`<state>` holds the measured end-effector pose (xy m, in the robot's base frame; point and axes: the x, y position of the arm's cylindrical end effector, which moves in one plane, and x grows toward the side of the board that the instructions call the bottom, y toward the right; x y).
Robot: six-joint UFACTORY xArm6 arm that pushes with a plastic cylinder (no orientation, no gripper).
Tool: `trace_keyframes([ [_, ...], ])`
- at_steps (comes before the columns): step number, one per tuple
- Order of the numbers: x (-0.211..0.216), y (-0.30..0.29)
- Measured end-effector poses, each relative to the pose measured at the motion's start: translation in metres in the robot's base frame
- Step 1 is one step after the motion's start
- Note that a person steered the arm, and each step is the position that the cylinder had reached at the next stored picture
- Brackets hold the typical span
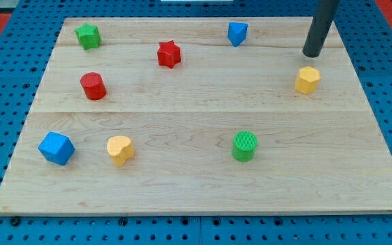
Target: Slide the yellow hexagon left a bit
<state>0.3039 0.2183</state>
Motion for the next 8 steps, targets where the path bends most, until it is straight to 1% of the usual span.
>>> trace_keyframes([
  [2,0.000,-0.011],
  [3,0.000,-0.036],
  [4,0.000,-0.033],
  [5,0.001,0.012],
  [6,0.003,0.012],
  [7,0.046,0.012],
  [8,0.056,0.012],
])
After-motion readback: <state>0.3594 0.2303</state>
